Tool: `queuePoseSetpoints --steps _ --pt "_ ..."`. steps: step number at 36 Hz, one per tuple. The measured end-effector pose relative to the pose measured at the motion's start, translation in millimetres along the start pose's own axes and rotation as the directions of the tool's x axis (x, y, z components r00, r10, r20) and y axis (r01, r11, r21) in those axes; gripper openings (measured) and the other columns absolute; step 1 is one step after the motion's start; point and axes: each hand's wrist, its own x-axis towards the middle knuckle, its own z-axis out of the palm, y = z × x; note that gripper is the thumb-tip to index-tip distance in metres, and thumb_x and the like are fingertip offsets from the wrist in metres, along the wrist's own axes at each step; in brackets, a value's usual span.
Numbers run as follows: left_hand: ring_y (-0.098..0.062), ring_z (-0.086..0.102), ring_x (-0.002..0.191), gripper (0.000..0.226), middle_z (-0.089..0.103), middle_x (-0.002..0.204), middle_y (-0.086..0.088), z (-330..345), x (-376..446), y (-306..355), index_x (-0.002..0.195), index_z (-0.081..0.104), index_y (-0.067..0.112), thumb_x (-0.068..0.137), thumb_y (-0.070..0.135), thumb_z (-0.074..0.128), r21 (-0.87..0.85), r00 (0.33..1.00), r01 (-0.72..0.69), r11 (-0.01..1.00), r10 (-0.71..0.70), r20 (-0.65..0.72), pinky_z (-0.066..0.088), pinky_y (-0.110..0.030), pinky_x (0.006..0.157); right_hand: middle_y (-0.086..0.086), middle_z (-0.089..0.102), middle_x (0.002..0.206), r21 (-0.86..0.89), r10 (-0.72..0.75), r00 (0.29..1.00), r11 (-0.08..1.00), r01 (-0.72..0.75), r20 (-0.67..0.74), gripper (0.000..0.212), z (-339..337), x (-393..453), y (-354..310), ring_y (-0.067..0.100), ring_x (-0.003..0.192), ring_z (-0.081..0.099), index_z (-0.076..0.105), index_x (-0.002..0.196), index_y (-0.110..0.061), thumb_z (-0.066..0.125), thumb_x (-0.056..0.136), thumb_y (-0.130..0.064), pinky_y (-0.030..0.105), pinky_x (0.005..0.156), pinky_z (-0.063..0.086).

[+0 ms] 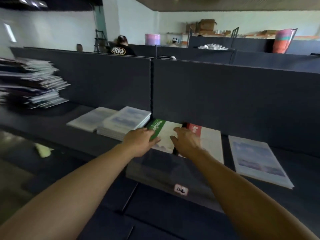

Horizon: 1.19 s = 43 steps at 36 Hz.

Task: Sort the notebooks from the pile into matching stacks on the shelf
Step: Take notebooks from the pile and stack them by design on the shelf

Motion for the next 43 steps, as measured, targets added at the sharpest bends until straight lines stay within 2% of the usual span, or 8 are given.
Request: queuePoseSetpoints --steps 8,12,14,16,21,32,39,43 --pt "-0.024 0.049 0.12 0.047 0.056 0.131 -0.002 -24.2 -56.6 -121.3 0.124 0.055 0.019 0.099 0.052 0.033 0.015 0.988 0.143 0.99 -0.142 -0.054 0.043 -0.036 0.089 0.009 0.053 0.135 0.02 -0.12 0.992 0.993 0.119 0.034 0.041 16.8 24.9 -129.4 0.028 0.122 0.049 0.047 0.134 -0.017 0.04 0.099 -0.037 0.037 0.096 0.041" --pt "-0.025 0.051 0.118 0.048 0.056 0.13 -0.004 -40.2 -86.9 -188.8 0.122 0.056 0.02 0.098 0.055 0.032 0.031 0.978 0.202 0.979 -0.2 -0.055 0.044 -0.037 0.091 0.007 0.046 0.142 0.021 -0.178 0.983 0.984 0.177 0.05 0.047 25.2 38.9 -202.4 0.027 0.127 0.044 0.039 0.142 -0.018 0.037 0.101 -0.039 0.037 0.1 0.039" --pt "-0.025 0.051 0.118 0.049 0.056 0.131 -0.004 -47.7 -101.7 -221.9 0.123 0.055 0.02 0.099 0.055 0.031 0.05 0.974 0.221 0.974 -0.217 -0.063 0.043 -0.038 0.092 0.009 0.048 0.139 0.04 -0.195 0.98 0.98 0.193 0.048 0.043 30.7 45.1 -239.3 0.028 0.126 0.046 0.042 0.139 -0.019 0.037 0.1 -0.037 0.036 0.099 0.039" --pt "-0.025 0.051 0.117 0.049 0.055 0.129 -0.005 -54.3 -115.7 -252.3 0.124 0.054 0.019 0.099 0.054 0.03 0.064 0.966 0.253 0.965 -0.248 -0.067 0.042 -0.037 0.09 0.008 0.052 0.135 0.024 -0.225 0.974 0.974 0.224 0.04 0.039 35.5 50.3 -272.8 0.028 0.121 0.049 0.045 0.134 -0.019 0.037 0.1 -0.036 0.036 0.096 0.039" --pt "-0.025 0.05 0.119 0.051 0.055 0.129 -0.005 -67.8 -140.9 -317.2 0.128 0.053 0.019 0.099 0.055 0.03 0.097 0.945 0.327 0.94 -0.322 -0.063 0.04 -0.038 0.089 0.006 0.044 0.143 -0.052 -0.303 0.95 0.95 0.307 0.074 0.045 42.1 63.8 -338.3 0.026 0.127 0.044 0.034 0.143 -0.02 0.033 0.102 -0.038 0.038 0.102 0.036" --pt "-0.024 0.051 0.115 0.048 0.055 0.122 -0.005 -82.5 -138.5 -410.9 0.119 0.052 0.019 0.099 0.056 0.029 0.101 0.926 0.376 0.921 -0.369 -0.081 0.041 -0.039 0.09 0.006 0.05 0.137 -0.104 -0.361 0.933 0.928 0.358 -0.004 0.043 40.1 129.4 -425.5 0.025 0.125 0.046 0.041 0.139 -0.019 0.036 0.101 -0.038 0.037 0.1 0.036" --pt "-0.023 0.051 0.115 0.05 0.055 0.125 -0.002 -93.3 -102.9 -461.8 0.123 0.053 0.02 0.099 0.055 0.028 0.136 0.926 0.372 0.918 -0.357 -0.121 0.042 -0.039 0.092 0.004 0.053 0.135 -0.126 -0.392 0.916 0.916 0.381 -0.082 0.042 37.1 192.3 -458.9 0.025 0.122 0.05 0.044 0.136 -0.02 0.036 0.101 -0.04 0.037 0.1 0.038" --pt "-0.023 0.051 0.117 0.053 0.055 0.128 -0.001 -106.8 -77.8 -485.7 0.13 0.052 0.021 0.099 0.056 0.029 0.171 0.926 0.371 0.913 -0.35 -0.14 0.043 -0.038 0.094 0.006 0.056 0.13 -0.072 -0.387 0.909 0.922 0.38 -0.155 0.038 33.5 232.1 -474.1 0.026 0.116 0.053 0.049 0.13 -0.019 0.037 0.1 -0.039 0.038 0.095 0.04"
